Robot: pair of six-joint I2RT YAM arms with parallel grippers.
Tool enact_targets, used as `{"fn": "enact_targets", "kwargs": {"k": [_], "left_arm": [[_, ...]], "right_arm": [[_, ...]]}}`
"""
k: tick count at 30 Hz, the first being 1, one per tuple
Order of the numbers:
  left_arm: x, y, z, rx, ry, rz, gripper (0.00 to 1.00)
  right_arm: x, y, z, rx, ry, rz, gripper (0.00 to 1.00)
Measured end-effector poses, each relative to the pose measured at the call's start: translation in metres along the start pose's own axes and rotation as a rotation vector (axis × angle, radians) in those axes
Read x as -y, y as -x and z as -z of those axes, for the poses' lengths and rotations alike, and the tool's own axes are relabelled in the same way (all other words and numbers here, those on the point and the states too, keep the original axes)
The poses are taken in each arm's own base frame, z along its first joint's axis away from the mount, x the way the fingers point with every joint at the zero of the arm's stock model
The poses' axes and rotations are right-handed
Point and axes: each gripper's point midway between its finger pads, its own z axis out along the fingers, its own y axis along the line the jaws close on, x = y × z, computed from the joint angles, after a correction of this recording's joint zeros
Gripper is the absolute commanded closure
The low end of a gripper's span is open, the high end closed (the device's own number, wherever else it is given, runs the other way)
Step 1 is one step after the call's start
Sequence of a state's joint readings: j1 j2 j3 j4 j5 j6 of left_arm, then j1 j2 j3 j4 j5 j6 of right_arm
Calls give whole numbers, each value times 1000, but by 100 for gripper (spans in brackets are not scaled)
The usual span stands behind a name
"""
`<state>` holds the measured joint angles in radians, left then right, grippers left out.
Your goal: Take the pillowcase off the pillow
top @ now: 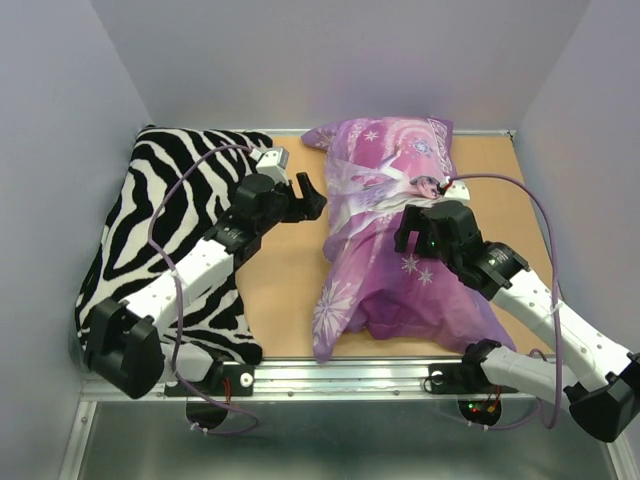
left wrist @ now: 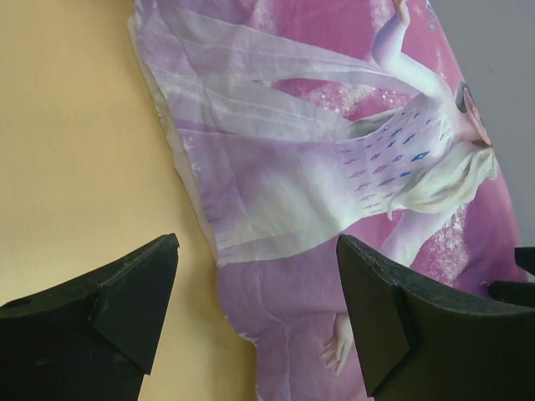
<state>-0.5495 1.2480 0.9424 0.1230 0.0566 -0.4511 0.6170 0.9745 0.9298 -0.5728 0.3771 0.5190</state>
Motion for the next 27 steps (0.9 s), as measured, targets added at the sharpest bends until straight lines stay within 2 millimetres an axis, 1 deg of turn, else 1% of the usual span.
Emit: {"fn": "enact_targets", "kwargs": {"k": [5, 9, 11, 15, 16, 18, 19, 21, 22, 23, 24, 25, 26, 27], "left_arm": [[6, -20, -31, -47, -70, 31, 12], [16, -29, -47, -66, -144, 49, 13], [22, -36, -55, -78, -184, 57, 13], [35, -48, -61, -105, -237, 62, 18], [39, -52, -62, -112, -249, 66, 21], [47, -59, -64, -123, -272, 64, 23], [52, -64, -65, -135, -283, 64, 29], [57, -73, -66, -152, -293, 67, 38], [58, -79, -68, -165, -295, 69, 49], [59, -82, -69, -173, -294, 74, 53], [60, -85, -69, -178, -296, 74, 58], [61, -87, -70, -182, -298, 80, 67], [62, -88, -71, -183, -299, 80, 71], [63, -89, -72, -185, -301, 86, 78]], "right_arm": [[-10, 18, -2, 7, -5, 17, 1], [-22, 35, -8, 16, 1, 38, 0], [-31, 39, -15, 11, -3, 63, 0], [-44, 32, -29, -16, -18, 124, 0], [-47, 29, -32, -25, -23, 139, 0], [-48, 24, -36, -35, -33, 160, 0], [-49, 21, -37, -41, -36, 170, 0], [-50, 21, -37, -37, -40, 178, 0], [-50, 21, -37, -36, -40, 179, 0], [-51, 21, -36, -34, -42, 182, 0], [-51, 20, -36, -33, -41, 183, 0], [-52, 20, -36, -33, -39, 186, 0], [-54, 18, -35, -33, -36, 191, 0], [-56, 17, -34, -34, -31, 195, 0]]}}
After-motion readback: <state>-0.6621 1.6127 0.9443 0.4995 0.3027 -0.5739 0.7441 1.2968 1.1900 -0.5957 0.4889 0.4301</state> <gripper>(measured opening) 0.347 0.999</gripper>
